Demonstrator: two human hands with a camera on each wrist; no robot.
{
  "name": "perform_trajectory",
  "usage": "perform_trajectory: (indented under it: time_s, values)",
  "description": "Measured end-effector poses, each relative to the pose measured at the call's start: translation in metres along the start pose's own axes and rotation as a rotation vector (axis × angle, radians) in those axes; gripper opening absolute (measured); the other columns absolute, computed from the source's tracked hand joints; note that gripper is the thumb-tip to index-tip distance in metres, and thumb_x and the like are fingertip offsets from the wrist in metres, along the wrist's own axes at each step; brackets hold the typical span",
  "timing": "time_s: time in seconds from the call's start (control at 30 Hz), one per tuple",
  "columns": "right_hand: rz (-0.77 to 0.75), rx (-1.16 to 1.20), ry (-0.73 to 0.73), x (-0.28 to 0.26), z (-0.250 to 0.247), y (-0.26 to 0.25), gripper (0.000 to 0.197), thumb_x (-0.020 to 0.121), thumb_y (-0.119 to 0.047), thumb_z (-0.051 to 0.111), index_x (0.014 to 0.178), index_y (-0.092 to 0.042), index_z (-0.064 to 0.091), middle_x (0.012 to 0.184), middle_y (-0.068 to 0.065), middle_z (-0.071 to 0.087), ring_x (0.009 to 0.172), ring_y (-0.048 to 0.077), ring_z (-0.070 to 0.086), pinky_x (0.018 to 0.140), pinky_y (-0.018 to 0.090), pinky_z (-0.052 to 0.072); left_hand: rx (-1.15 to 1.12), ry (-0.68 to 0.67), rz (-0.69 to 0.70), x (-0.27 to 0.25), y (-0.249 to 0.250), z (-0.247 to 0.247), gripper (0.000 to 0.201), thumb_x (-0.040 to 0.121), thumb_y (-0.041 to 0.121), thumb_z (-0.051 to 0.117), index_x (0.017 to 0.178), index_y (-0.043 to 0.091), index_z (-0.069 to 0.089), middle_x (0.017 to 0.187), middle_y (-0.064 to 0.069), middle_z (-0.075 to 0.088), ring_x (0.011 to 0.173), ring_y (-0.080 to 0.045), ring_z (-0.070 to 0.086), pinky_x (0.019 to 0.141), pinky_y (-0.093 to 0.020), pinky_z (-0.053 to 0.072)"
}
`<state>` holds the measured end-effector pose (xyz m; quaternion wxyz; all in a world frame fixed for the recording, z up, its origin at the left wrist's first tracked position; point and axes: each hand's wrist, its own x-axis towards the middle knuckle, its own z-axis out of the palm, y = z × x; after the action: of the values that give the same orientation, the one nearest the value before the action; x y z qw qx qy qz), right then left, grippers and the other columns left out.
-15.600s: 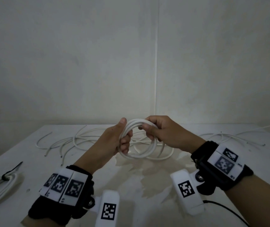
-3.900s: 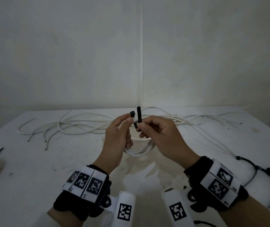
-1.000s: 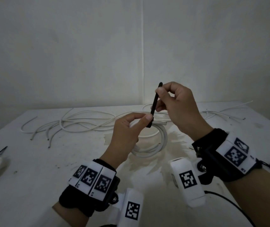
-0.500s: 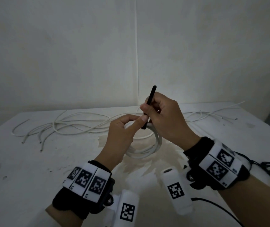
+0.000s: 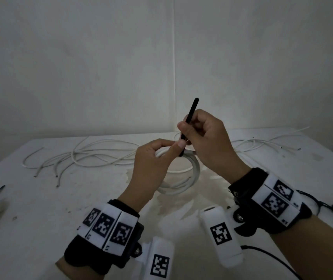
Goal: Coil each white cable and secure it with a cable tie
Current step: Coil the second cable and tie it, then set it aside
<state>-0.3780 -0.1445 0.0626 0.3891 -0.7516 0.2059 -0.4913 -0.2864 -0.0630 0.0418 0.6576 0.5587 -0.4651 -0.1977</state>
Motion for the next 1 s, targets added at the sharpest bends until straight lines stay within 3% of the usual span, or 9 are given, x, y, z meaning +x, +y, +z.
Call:
perform_trajectory:
  time_s: [0.07,0.13,0.23,0.33,0.47,0.6,0.73,0.83,1.0]
  values:
    - [0.072,-0.008,-0.116,-0.003,-0.002,0.008,0.016,0.093,-0.023,0.050,0.077,-0.023,0.054,0.072,-0.010,0.059,0.068,0.000,0.056,0.073,0.025,0.046,-0.038,0.040,-0.066,0.001,-0.003,-0.002,0.016,0.084,0.023,0.064,0.069,0.017,0.065,0.035,0.014,0.046,0.033,0.000,0.041,0.042,-0.009,0.032]
    - [0.174,-0.024,-0.255,-0.010,-0.003,0.015,0.028,0.096,-0.034,0.037,0.092,-0.019,0.059,0.084,-0.007,0.063,0.078,0.005,0.060,0.080,0.026,0.046,-0.096,0.090,-0.129,0.004,-0.007,-0.004,0.018,0.086,0.028,0.061,0.071,0.017,0.063,0.033,0.011,0.038,0.032,-0.003,0.031,0.038,-0.015,0.029]
    - [0.237,0.055,-0.338,-0.018,0.001,0.017,0.039,0.098,-0.035,0.028,0.090,-0.014,0.059,0.076,0.004,0.061,0.065,0.011,0.061,0.068,0.022,0.047,-0.179,0.103,-0.194,0.010,-0.010,-0.006,0.025,0.092,0.029,0.052,0.075,0.012,0.060,0.036,0.011,0.033,0.033,-0.004,0.029,0.037,-0.017,0.029]
    - [0.232,0.090,-0.283,-0.015,0.001,0.015,0.034,0.100,-0.024,0.030,0.087,-0.003,0.054,0.065,0.002,0.046,0.051,0.006,0.049,0.053,0.013,0.041,-0.308,0.024,-0.248,0.012,-0.014,-0.014,0.032,0.097,0.029,0.040,0.087,0.006,0.061,0.043,0.004,0.041,0.039,-0.009,0.038,0.044,-0.022,0.038]
    - [0.287,0.122,-0.188,-0.011,-0.001,0.024,0.031,0.100,-0.021,0.033,0.101,-0.003,0.058,0.064,-0.002,0.044,0.048,0.003,0.041,0.052,0.013,0.039,-0.150,-0.098,-0.178,0.006,-0.021,-0.031,0.033,0.099,0.025,0.034,0.092,0.019,0.066,0.070,0.003,0.063,0.068,-0.011,0.060,0.067,-0.026,0.051]
    - [0.250,0.061,-0.122,-0.013,0.007,0.031,0.027,0.099,-0.020,0.036,0.085,-0.015,0.060,0.062,-0.003,0.044,0.046,0.002,0.039,0.051,0.011,0.036,0.028,-0.221,-0.079,0.000,-0.023,-0.038,0.023,0.095,0.011,0.044,0.102,0.025,0.060,0.073,0.006,0.063,0.072,-0.003,0.064,0.066,-0.017,0.052]
    - [0.200,0.050,-0.129,-0.012,0.021,0.026,0.031,0.098,-0.017,0.039,0.073,-0.023,0.057,0.061,-0.003,0.045,0.046,0.001,0.040,0.051,0.011,0.037,0.111,-0.114,0.014,0.005,-0.027,-0.049,0.026,0.093,0.003,0.048,0.096,0.024,0.063,0.066,0.005,0.061,0.061,-0.004,0.060,0.062,-0.018,0.050]
    - [0.221,0.107,-0.135,-0.010,0.030,0.020,0.029,0.097,-0.017,0.040,0.077,-0.023,0.060,0.062,-0.003,0.046,0.048,0.003,0.040,0.052,0.011,0.037,0.152,-0.090,0.057,0.008,-0.029,-0.060,0.025,0.092,0.005,0.050,0.090,0.026,0.063,0.062,0.008,0.062,0.061,-0.004,0.060,0.062,-0.016,0.048]
    - [0.266,0.139,-0.090,-0.006,0.041,0.017,0.025,0.098,-0.018,0.039,0.094,-0.015,0.064,0.064,-0.001,0.046,0.052,0.009,0.040,0.052,0.013,0.037,-0.032,-0.187,-0.036,-0.001,-0.024,-0.078,0.027,0.090,0.005,0.051,0.103,0.026,0.062,0.077,0.006,0.070,0.078,-0.006,0.068,0.071,-0.018,0.055]
